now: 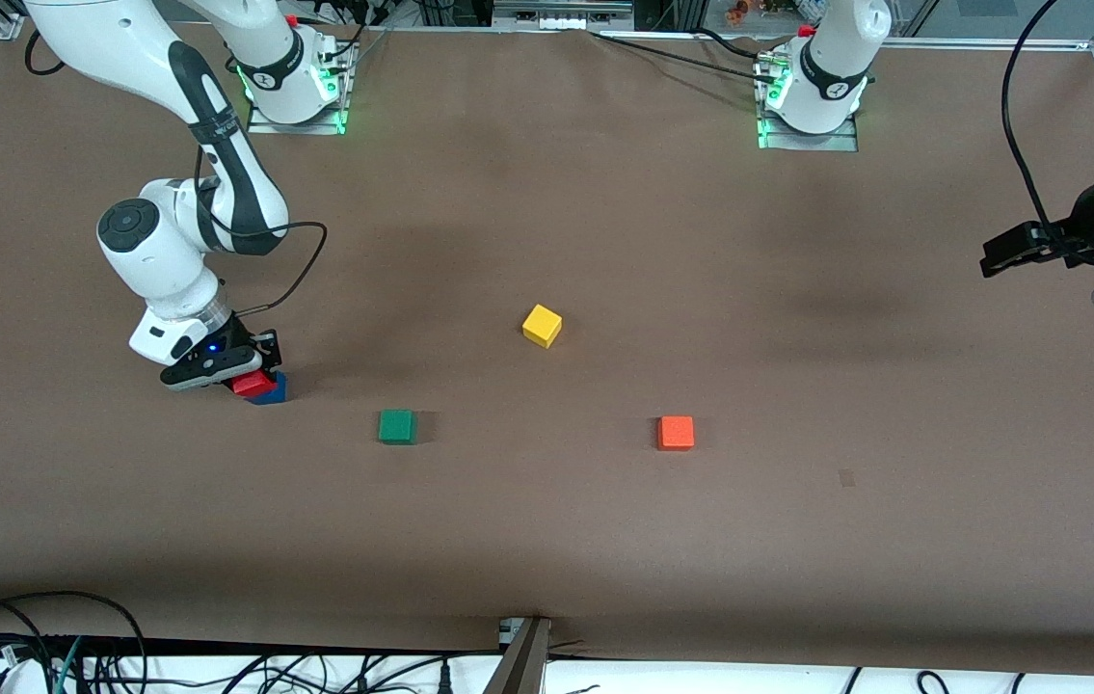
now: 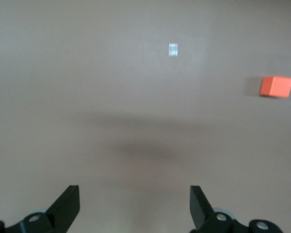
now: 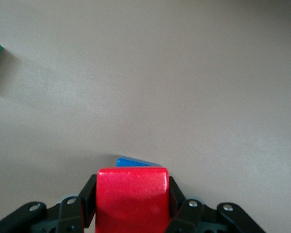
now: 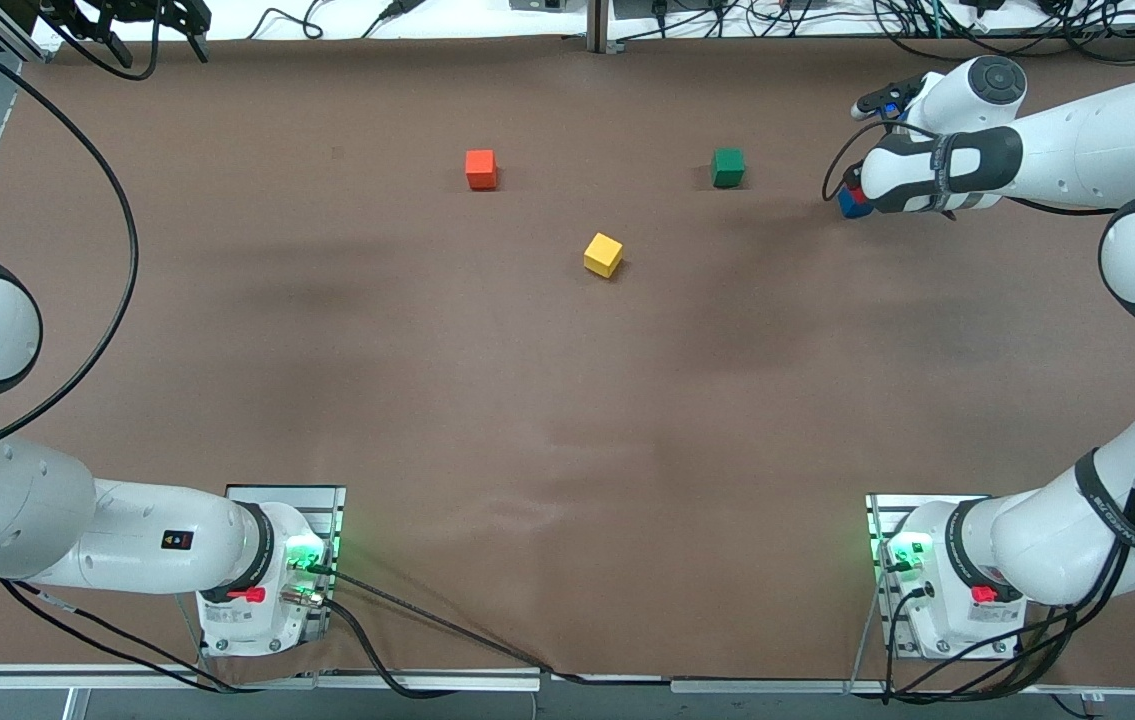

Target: Pass red block to right arm, stack on blue

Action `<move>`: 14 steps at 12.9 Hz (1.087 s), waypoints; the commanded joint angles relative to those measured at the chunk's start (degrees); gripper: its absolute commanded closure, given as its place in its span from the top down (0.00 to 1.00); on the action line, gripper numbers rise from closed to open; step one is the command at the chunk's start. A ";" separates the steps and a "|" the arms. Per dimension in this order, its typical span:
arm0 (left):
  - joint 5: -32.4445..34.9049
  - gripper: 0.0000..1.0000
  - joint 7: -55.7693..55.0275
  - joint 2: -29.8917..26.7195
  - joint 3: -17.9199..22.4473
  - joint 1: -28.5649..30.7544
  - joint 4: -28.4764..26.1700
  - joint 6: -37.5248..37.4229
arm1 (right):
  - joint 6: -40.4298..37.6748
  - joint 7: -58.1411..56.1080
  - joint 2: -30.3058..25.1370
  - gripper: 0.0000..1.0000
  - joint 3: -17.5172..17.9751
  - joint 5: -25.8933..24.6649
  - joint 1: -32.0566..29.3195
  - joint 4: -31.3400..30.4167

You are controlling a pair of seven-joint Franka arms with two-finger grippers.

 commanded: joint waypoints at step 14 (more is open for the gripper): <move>-2.66 1.00 4.67 1.45 -0.55 3.23 2.49 3.72 | -1.15 11.57 -1.13 0.01 -1.34 -0.29 1.22 -1.19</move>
